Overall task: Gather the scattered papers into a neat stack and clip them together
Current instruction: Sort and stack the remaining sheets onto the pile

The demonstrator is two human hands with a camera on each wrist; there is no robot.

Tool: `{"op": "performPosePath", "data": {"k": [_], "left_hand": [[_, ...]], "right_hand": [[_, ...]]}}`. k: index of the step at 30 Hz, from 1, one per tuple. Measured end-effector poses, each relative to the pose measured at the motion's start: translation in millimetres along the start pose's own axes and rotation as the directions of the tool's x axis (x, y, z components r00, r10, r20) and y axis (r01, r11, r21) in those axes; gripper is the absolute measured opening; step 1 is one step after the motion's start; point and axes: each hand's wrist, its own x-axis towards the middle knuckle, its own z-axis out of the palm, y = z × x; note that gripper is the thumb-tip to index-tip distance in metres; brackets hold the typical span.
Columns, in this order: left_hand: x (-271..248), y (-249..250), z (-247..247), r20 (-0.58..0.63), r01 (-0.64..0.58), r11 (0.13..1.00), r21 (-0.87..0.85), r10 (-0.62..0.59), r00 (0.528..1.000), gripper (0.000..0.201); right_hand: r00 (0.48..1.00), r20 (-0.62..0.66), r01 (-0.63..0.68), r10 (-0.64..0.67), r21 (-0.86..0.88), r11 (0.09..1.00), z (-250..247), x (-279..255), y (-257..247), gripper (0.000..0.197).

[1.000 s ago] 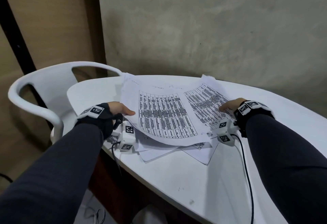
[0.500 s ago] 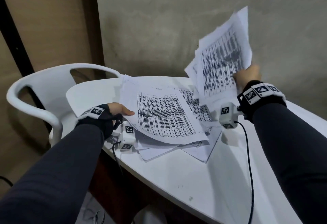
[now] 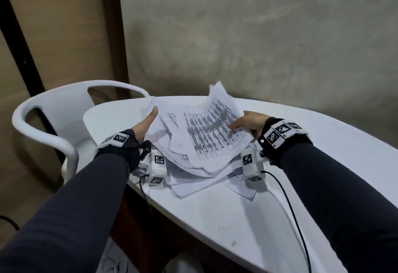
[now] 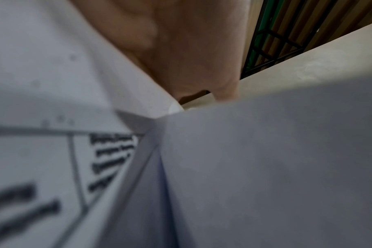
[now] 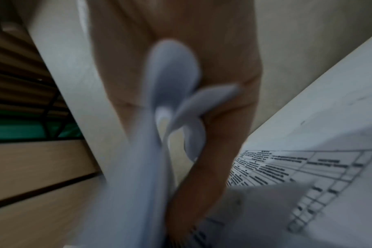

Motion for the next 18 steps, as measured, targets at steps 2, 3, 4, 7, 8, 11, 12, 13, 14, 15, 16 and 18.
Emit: {"op": "performPosePath", "data": {"k": [2,3,4,7,8,11,12,13,14,15,16,18], "left_hand": [[-6,0,0,0.107,0.083,0.992,0.093,-0.093,0.990,0.069],[-8,-3,0,0.140,0.154,0.977,0.147,-0.174,0.975,0.071],[-7,-4,-1,0.171,0.182,0.968,0.175,-0.212,0.962,0.074],[-13,-2,3,0.197,0.169,0.974,0.153,-0.198,0.960,0.056],[-14,-1,4,0.187,0.176,0.974,0.146,-0.202,0.962,0.048],[-9,-3,2,0.182,0.181,0.969,0.167,-0.211,0.960,0.049],[-11,0,4,0.178,0.184,0.964,0.191,-0.218,0.960,0.036],[-12,1,4,0.174,0.176,0.963,0.206,-0.213,0.961,0.022],[-13,2,4,0.165,0.174,0.957,0.231,-0.215,0.963,0.015],[-13,3,4,0.159,0.164,0.951,0.264,-0.211,0.965,0.017],[-12,3,1,0.135,0.164,0.936,0.313,-0.215,0.967,0.035],[-3,-2,-6,0.117,0.167,0.900,0.403,-0.232,0.966,0.082]], "right_hand": [[0.998,0.059,-0.010,0.009,0.032,0.999,11,-15,-8,0.059],[0.998,0.063,-0.017,0.015,0.031,0.999,14,-21,-11,0.072],[1.000,0.016,-0.017,0.017,0.024,1.000,17,-25,-13,0.089],[0.967,-0.249,0.087,-0.053,0.129,0.988,22,-29,-16,0.102],[0.945,-0.318,0.128,-0.081,0.129,0.983,23,-32,-16,0.094],[0.975,-0.202,0.049,-0.093,-0.211,0.976,22,-49,-19,0.045],[0.999,-0.044,0.017,-0.032,-0.318,0.948,24,-55,-20,0.039],[0.993,0.100,-0.025,0.066,-0.364,0.931,24,-59,-21,0.044],[0.973,0.188,-0.060,0.135,-0.358,0.932,23,-61,-20,0.049],[0.966,0.214,-0.069,0.142,-0.317,0.946,21,-62,-19,0.053],[0.980,0.166,-0.070,0.112,-0.242,0.968,17,-56,-16,0.057],[0.995,-0.083,-0.066,0.058,-0.097,0.993,3,-44,-8,0.060]]}}
